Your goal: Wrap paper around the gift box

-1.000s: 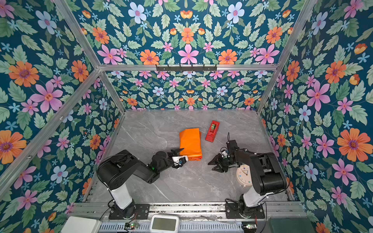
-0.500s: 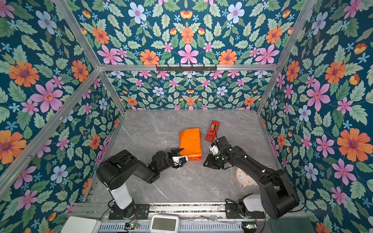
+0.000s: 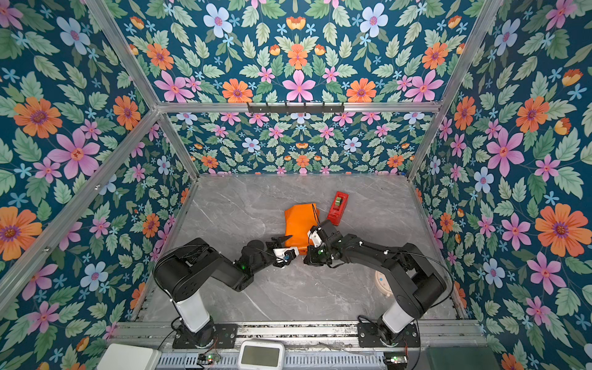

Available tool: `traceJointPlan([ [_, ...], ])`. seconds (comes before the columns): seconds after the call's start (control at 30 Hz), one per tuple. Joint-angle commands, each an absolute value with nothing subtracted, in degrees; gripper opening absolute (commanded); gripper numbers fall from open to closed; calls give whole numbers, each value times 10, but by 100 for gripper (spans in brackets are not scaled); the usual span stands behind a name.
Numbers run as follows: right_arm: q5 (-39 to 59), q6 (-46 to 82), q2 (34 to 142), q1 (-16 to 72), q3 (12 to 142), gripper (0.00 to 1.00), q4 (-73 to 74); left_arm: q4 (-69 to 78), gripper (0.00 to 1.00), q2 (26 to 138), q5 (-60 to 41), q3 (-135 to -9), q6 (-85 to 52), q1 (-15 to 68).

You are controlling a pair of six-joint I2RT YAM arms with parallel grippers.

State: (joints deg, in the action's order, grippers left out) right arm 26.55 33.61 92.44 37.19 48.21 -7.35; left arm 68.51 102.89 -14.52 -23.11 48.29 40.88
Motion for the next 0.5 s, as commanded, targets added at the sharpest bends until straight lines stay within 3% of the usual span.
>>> traceJointPlan([
  [0.0, 235, 365, 935, 375, 484, 5, -7, 639, 69, 1031, -147, -231, 479, 409],
  [0.47, 189, 415, 939, 401, 451, 1, 115, 640, 69, 1032, -147, -232, 479, 409],
])
